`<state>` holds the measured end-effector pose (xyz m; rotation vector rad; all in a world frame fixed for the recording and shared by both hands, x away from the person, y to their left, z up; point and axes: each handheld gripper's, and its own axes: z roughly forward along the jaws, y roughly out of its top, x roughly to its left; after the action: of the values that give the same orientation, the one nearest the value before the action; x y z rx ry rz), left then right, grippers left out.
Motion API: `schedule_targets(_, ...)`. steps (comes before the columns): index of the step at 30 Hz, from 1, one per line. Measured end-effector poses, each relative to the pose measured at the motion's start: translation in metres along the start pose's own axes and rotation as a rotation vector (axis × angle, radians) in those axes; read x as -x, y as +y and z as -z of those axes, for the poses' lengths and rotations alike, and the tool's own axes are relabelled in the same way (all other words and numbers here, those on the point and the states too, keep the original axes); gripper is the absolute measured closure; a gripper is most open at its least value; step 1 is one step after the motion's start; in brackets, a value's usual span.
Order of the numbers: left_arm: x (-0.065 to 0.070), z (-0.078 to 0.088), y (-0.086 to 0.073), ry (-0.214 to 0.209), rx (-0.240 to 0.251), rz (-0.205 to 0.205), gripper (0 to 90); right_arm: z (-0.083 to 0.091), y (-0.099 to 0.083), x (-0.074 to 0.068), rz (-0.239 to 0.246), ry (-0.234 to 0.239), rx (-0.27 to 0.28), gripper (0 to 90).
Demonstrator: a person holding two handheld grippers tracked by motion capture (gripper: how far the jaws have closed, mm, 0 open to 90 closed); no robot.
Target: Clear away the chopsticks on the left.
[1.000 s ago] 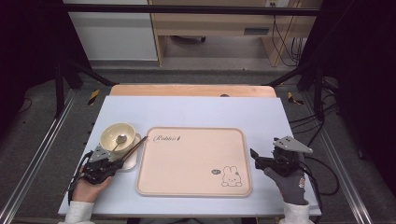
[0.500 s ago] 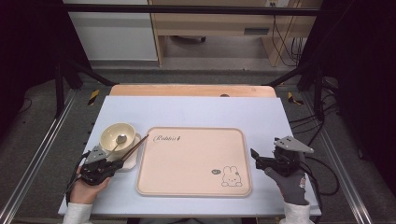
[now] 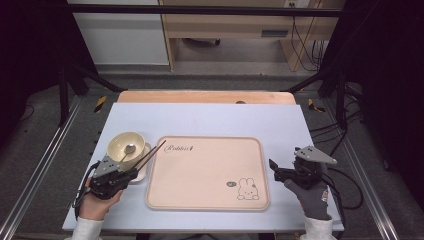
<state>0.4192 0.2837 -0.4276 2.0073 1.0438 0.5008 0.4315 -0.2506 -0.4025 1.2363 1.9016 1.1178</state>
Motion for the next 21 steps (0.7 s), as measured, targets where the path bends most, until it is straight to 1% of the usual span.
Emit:
schedule_targets(2, 0.002, -0.001, 0.001, 0.006, 0.001, -0.016, 84.6, 0.0, 0.0, 0.0, -0.003, 0.001, -0.002, 3.9)
schedule_targets(3, 0.004, -0.002, 0.002, 0.006, 0.001, -0.004, 84.5, 0.0, 0.0, 0.0, -0.005, 0.002, -0.002, 3.9)
schedule_targets(5, 0.007, -0.004, 0.003, 0.006, 0.0, -0.011, 84.5, 0.0, 0.0, 0.0, -0.005, 0.002, -0.003, 3.8)
schedule_targets(8, 0.014, -0.007, 0.006, 0.008, 0.0, -0.011, 84.6, 0.0, 0.0, 0.0, -0.003, -0.002, 0.0, 3.8)
schedule_targets(9, 0.015, -0.008, 0.008, 0.006, 0.0, -0.034, 84.6, 0.0, 0.0, 0.001, -0.003, -0.001, 0.001, 3.8)
schedule_targets(13, 0.026, -0.012, 0.013, 0.01, 0.015, -0.031, 84.6, 0.001, 0.0, 0.001, -0.007, -0.002, 0.003, 3.8)
schedule_targets(16, 0.036, -0.014, 0.017, 0.017, 0.029, -0.043, 84.6, 0.001, 0.0, 0.001, -0.008, -0.002, 0.004, 3.9)
schedule_targets(18, 0.041, -0.015, 0.018, 0.021, 0.035, -0.044, 84.6, 0.001, 0.0, 0.001, -0.007, -0.004, 0.005, 3.9)
schedule_targets(21, 0.047, -0.017, 0.021, 0.027, 0.046, -0.036, 84.6, 0.001, 0.0, 0.001, -0.005, -0.004, 0.003, 3.9)
